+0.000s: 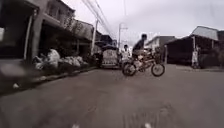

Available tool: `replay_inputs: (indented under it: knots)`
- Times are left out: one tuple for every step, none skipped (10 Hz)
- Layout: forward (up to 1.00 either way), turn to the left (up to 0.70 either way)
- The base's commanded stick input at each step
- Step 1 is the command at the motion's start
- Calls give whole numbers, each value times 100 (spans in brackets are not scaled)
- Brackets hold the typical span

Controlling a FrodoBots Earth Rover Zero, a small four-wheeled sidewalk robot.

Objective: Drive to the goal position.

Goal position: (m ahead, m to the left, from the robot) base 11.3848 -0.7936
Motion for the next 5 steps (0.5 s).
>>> replay_inputs:
  knots:
    - [70, 0]
    - [70, 0]
    - [70, 0]
    - [70, 0]
    - [70, 0]
